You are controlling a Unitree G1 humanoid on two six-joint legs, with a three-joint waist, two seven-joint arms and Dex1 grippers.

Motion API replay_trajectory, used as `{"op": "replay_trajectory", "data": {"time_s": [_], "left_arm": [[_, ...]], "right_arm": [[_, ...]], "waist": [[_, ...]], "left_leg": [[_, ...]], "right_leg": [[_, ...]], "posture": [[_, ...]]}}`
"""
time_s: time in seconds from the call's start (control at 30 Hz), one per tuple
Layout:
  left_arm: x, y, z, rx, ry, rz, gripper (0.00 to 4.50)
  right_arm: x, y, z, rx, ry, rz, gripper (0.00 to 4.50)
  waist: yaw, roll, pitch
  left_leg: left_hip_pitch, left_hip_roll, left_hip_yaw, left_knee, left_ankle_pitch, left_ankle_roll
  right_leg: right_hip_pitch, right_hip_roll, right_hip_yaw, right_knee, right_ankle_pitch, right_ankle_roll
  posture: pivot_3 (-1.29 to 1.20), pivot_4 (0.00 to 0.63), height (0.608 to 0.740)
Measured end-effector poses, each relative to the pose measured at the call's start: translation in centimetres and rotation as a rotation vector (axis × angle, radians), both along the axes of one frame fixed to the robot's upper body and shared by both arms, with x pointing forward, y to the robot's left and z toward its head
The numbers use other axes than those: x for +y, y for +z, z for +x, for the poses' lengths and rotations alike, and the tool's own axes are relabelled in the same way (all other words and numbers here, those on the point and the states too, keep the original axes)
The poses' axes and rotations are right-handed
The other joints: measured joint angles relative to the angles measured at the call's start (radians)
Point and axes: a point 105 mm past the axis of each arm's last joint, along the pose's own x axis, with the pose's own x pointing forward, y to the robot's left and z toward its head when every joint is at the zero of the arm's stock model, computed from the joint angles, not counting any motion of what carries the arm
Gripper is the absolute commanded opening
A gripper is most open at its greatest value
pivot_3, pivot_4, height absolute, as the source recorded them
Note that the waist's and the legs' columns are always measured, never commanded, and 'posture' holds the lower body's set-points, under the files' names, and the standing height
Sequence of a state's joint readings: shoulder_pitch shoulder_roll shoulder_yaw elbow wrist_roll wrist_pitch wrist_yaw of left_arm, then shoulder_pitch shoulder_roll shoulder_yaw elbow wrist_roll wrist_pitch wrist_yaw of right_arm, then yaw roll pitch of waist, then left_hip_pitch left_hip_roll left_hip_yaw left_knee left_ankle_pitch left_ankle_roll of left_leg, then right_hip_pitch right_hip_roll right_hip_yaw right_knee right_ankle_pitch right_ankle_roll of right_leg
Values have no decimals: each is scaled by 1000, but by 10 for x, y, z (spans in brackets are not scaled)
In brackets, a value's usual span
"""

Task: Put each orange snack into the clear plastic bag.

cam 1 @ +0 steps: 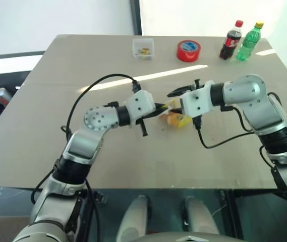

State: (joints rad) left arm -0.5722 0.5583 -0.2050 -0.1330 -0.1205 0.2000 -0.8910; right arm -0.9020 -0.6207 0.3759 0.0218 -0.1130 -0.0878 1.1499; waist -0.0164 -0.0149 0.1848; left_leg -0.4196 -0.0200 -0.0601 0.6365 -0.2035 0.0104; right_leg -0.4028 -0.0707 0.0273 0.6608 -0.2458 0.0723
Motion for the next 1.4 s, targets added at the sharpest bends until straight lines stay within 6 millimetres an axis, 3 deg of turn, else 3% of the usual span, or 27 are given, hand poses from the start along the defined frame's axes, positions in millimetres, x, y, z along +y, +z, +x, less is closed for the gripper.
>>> {"op": "replay_trajectory", "data": {"time_s": [0.3,0.43,1.4], "left_arm": [[0,1,0,-29,1,14,0],[0,1,0,-34,1,16,0],[1,-3,-3,-53,8,41,0]], "right_arm": [[0,-2,-2,8,14,-12,2137],[0,-1,-3,9,17,-11,348],[-2,-1,-1,36,-13,3,165]], "waist": [[0,0,0],[0,0,0],[0,0,0]], "left_leg": [[0,0,0,0,0,0],[0,0,0,0,0,0],[0,0,0,0,0,0]], "right_leg": [[0,0,0,0,0,0],[0,0,0,0,0,0],[0,0,0,0,0,0]], "posture": [[0,150,740],[0,150,740],[0,150,740]]}}
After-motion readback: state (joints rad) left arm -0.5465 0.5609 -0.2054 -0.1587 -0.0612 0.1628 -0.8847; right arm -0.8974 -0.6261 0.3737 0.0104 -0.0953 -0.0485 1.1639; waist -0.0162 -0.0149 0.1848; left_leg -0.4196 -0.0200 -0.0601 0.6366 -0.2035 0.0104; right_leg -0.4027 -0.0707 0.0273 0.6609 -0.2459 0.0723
